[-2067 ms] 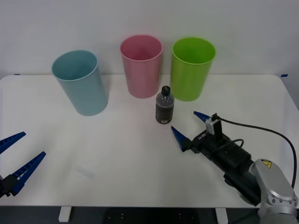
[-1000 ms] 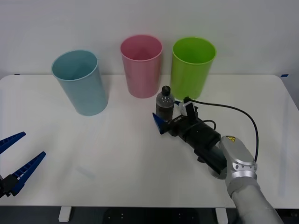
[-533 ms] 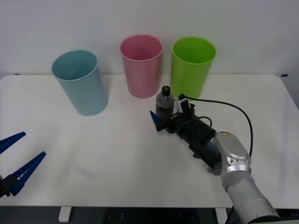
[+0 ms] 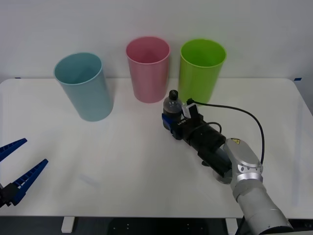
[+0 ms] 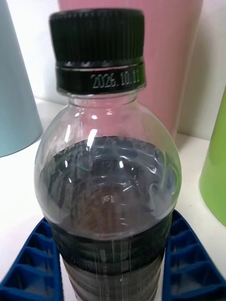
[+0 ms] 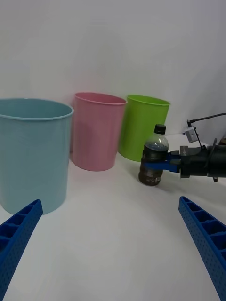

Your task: Grasp the object on the table and drop it into the matching bin: aluminum can to the light blue bin, PET bottle to the pink bin.

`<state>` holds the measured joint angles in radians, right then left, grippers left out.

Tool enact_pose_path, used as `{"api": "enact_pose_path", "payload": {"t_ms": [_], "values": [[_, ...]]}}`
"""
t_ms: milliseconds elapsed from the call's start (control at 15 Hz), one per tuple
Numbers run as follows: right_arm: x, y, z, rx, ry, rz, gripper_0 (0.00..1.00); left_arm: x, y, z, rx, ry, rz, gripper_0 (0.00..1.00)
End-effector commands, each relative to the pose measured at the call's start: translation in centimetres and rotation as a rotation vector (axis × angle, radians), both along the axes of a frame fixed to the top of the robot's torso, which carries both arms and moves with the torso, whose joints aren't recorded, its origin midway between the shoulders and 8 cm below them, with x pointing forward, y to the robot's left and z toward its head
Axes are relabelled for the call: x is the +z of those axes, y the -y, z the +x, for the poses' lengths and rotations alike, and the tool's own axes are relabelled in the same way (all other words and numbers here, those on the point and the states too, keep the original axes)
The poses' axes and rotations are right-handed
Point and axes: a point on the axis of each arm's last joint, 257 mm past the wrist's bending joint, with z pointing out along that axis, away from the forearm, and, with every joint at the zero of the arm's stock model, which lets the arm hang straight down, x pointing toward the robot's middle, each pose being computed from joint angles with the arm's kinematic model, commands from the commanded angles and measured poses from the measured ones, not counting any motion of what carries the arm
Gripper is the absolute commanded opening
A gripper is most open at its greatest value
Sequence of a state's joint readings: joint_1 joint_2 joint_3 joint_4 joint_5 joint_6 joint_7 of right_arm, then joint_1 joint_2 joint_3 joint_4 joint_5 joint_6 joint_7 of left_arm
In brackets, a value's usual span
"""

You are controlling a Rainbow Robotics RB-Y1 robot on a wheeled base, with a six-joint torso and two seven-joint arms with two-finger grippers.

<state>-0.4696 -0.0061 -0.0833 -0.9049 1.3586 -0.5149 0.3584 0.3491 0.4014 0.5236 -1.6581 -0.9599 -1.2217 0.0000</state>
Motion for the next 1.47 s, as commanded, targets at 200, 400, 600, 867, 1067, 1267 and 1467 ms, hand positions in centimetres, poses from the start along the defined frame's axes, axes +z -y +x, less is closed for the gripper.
{"api": "enact_pose_path", "payload": {"t_ms": [200, 400, 600, 867, 1067, 1267, 1467], "values": [[0.7, -0.1, 0.1, 0.003, 0.011, 0.013, 0.00, 0.0, 0.0, 0.0, 0.000, 0.000, 0.000, 1.00], [1.5, 0.0, 0.0, 0.003, 0.023, 0.036, 0.00, 0.0, 0.0, 0.0, 0.000, 0.000, 0.000, 1.00], [2.4, 0.8, -0.5, -0.010, 0.039, 0.063, 0.00, 0.0, 0.0, 0.0, 0.000, 0.000, 0.000, 1.00], [4.1, 1.1, -1.6, -0.008, 0.052, 0.122, 0.00, 0.0, 0.0, 0.0, 0.000, 0.000, 0.000, 1.00], [6.4, 1.2, -3.0, 0.012, 0.068, 0.174, 0.00, 0.0, 0.0, 0.0, 0.000, 0.000, 0.000, 1.00], [9.5, 1.0, -4.1, 0.043, 0.090, 0.227, 0.00, 0.0, 0.0, 0.0, 0.000, 0.000, 0.000, 1.00], [12.8, 0.9, -4.6, 0.078, 0.110, 0.278, 0.00, 0.0, 0.0, 0.0, 0.000, 0.000, 0.000, 1.00]]}}
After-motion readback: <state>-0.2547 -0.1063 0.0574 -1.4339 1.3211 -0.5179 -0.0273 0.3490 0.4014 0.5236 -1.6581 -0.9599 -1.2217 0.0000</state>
